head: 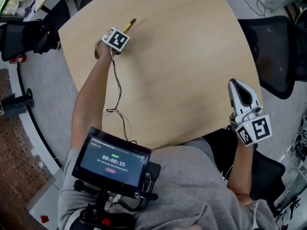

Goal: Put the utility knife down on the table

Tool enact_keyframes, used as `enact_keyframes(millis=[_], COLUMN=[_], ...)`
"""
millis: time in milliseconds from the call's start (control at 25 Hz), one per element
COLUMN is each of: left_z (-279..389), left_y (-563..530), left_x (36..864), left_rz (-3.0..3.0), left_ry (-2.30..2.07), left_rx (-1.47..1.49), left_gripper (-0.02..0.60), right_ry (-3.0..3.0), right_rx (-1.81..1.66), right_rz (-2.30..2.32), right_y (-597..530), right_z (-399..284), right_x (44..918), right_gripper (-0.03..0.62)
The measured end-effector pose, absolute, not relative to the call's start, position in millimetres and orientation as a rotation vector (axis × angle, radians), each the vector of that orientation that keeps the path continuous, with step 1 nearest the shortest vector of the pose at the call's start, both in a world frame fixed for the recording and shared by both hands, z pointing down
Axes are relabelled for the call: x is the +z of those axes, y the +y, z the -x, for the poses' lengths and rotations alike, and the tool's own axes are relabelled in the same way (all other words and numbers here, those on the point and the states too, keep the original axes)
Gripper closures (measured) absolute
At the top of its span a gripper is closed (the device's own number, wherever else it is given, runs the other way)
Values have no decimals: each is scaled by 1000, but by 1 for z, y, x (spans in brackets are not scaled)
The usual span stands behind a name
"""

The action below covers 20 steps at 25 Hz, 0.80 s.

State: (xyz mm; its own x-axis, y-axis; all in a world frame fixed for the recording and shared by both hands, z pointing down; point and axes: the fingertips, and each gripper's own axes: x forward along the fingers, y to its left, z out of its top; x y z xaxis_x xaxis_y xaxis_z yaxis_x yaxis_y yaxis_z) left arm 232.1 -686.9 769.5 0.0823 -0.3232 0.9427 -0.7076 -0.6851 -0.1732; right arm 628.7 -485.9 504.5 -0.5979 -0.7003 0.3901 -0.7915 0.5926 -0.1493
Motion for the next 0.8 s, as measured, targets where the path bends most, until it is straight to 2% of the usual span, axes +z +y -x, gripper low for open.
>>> enact_keyframes(millis=[800], left_z=[-229], left_y=[-687], left_x=[790], left_rz=[-2020], left_ry=[-962], left_rx=[2141], left_gripper=[525], right_ry=[-2520], right_rx=[487], right_rz=[-1228], right_y=[-488], right_z=[-629], right_x=[515], right_gripper=[583])
